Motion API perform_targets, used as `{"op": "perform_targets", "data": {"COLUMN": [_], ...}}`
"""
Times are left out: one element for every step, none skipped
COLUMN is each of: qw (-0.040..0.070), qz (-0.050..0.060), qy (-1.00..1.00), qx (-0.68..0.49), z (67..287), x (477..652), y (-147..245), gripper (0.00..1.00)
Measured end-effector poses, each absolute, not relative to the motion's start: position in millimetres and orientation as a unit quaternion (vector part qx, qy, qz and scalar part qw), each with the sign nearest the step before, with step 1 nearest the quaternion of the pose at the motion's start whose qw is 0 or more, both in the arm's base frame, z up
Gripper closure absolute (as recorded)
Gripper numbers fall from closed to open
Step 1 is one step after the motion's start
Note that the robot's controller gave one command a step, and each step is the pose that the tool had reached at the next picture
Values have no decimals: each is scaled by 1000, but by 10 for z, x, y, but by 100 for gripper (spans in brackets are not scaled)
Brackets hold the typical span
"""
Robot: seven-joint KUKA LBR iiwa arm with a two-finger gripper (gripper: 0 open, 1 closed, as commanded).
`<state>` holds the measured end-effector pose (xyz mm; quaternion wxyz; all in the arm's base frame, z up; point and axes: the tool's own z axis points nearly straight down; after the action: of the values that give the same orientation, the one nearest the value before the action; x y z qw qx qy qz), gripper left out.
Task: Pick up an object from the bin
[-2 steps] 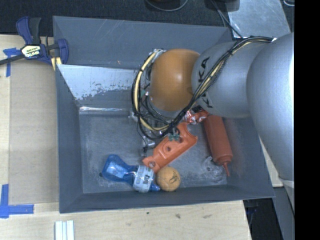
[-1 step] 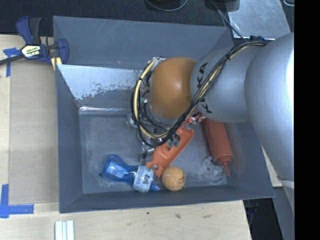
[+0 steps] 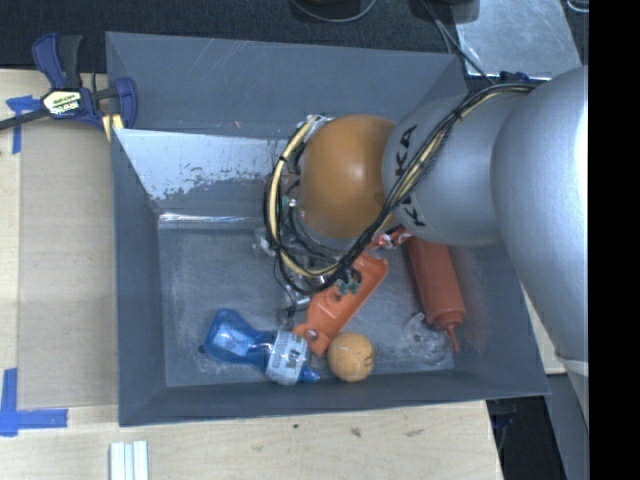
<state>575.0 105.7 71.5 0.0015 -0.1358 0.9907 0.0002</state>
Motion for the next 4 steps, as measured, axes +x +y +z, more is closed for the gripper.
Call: {"op": "perform_targets", "data": {"qw": [1, 3, 2, 7], "qz": [1, -1, 1, -2], "qy": [991, 985, 991, 977], "qx": [-135, -174, -137, -214], "z": [732, 832, 886, 1490], "x": [5752, 5729, 5415, 5538], "y": [974, 783, 344, -15], "gripper": [0, 0, 0, 0]}}
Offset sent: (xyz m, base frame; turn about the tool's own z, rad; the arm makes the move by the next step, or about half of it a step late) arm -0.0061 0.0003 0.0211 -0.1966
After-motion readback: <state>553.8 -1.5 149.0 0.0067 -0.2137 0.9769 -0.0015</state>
